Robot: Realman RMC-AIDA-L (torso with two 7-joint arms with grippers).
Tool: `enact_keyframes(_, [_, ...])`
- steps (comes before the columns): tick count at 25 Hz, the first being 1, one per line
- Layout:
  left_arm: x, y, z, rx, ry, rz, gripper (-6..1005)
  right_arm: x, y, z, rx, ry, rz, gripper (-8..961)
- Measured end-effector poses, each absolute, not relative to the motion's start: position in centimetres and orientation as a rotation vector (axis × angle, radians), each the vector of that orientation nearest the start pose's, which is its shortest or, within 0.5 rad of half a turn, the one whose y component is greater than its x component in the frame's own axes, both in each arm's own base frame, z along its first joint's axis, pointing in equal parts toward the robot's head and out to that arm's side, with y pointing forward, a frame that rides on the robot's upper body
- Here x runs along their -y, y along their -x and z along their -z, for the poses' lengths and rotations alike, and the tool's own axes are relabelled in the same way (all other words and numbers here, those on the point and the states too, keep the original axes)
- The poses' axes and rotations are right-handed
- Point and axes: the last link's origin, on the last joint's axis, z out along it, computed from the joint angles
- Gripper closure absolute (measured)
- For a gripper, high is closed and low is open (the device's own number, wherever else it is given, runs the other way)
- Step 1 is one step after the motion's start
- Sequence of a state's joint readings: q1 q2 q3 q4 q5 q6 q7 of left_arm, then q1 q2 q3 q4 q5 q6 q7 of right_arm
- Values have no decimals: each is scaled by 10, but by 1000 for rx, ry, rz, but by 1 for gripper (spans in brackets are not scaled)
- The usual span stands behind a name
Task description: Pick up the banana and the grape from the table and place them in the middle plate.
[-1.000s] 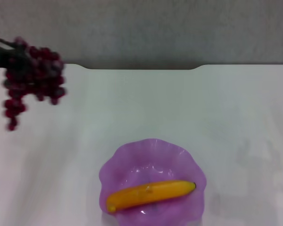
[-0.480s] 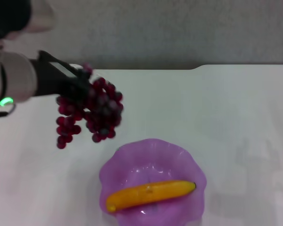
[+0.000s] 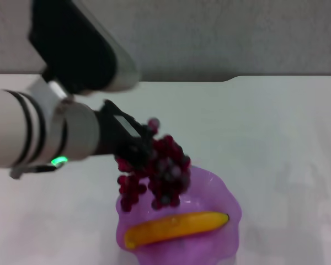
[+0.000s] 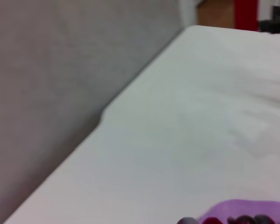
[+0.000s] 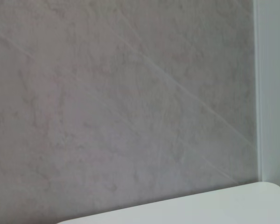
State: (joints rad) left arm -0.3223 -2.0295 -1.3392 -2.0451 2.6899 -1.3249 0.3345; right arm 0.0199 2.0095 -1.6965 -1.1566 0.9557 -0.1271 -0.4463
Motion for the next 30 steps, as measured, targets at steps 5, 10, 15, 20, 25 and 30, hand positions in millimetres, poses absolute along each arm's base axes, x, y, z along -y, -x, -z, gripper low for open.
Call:
enact_keyframes(5, [-287, 77, -1, 365, 2537, -108, 953, -334, -333, -52, -958, 1459, -443, 345])
enact_keyframes(10, [-287, 78, 14, 408, 2612, -104, 954, -334, -333, -52, -958, 1459, -444, 345])
enact_keyframes(15, [-296, 90, 29, 482, 2641, -132, 954, -334, -333, -52, -958, 1459, -445, 344])
enact_keyframes(20, [-308, 110, 41, 559, 2633, -196, 954, -335, -332, -52, -956, 1461, -447, 344])
enact_keyframes(25, [-309, 123, 55, 598, 2653, -270, 953, -337, -330, -52, -954, 1463, -450, 344])
enact_keyframes(30, [-302, 123, 68, 566, 2696, -311, 954, -337, -330, -51, -954, 1464, -451, 345])
